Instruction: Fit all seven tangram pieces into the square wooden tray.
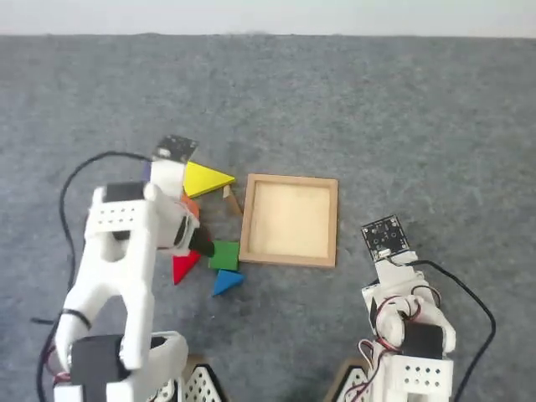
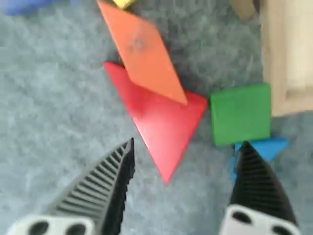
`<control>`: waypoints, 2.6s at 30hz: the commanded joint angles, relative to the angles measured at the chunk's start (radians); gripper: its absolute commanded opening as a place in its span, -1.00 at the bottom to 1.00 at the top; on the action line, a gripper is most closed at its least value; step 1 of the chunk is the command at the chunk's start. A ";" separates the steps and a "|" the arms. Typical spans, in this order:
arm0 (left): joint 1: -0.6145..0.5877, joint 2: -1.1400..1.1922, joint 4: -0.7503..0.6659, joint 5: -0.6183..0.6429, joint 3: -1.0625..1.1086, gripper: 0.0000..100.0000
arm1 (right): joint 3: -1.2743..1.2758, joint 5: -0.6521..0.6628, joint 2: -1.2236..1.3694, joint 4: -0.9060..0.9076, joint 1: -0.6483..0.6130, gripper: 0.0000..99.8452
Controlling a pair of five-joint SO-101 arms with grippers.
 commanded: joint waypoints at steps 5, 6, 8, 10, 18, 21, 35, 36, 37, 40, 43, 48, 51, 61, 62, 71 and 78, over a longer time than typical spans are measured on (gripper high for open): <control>0.038 0.104 -0.164 0.048 0.007 -0.36 | 0.017 0.008 -0.016 0.002 -0.007 -0.98; 0.032 0.135 -0.186 0.048 0.001 -0.36 | 0.017 0.008 -0.016 0.002 -0.007 -0.98; 0.015 0.201 -0.227 0.048 -0.018 -0.36 | 0.017 0.008 -0.016 0.002 -0.007 -0.98; -0.012 0.265 -0.244 0.046 -0.047 -0.36 | 0.017 0.008 -0.016 0.002 -0.007 -0.98; -0.048 0.327 -0.199 0.012 -0.101 -0.37 | 0.017 0.008 -0.016 0.002 -0.007 -0.98; -0.046 0.327 -0.180 0.009 -0.091 -0.37 | 0.017 0.008 -0.016 0.002 -0.007 -0.98; -0.044 0.327 -0.146 -0.017 -0.081 -0.57 | 0.017 0.008 -0.016 0.002 -0.007 -0.98; -0.043 0.327 -0.146 -0.017 -0.082 -0.58 | 0.017 0.008 -0.016 0.002 -0.007 -0.98; -0.037 0.327 -0.147 -0.017 -0.082 -0.59 | 0.017 0.008 -0.016 0.002 -0.007 -0.98; 0.005 0.327 -0.149 -0.009 -0.082 -0.59 | 0.017 0.008 -0.016 0.002 -0.007 -0.98; 0.054 0.327 -0.144 0.006 -0.087 -0.58 | 0.017 0.008 -0.016 0.002 -0.007 -0.98; 0.098 0.327 -0.115 0.017 -0.093 -0.51 | 0.017 0.008 -0.016 0.002 -0.007 -0.98; 0.071 0.324 -0.031 -0.032 -0.148 -0.36 | 0.017 0.008 -0.016 0.002 -0.007 -0.98; -0.081 -0.293 0.161 -0.324 0.142 -0.34 | 0.017 0.008 -0.016 0.002 -0.005 -0.98; -0.118 -0.351 0.201 -0.370 0.177 -0.36 | 0.017 0.008 -0.016 0.002 -0.005 -0.98; -0.525 -0.535 0.342 -0.703 0.237 -0.46 | 0.017 0.008 -0.016 0.002 -0.005 -0.98; -0.591 -0.517 0.334 -0.760 0.249 -0.69 | 0.017 0.008 -0.016 0.002 -0.007 -0.98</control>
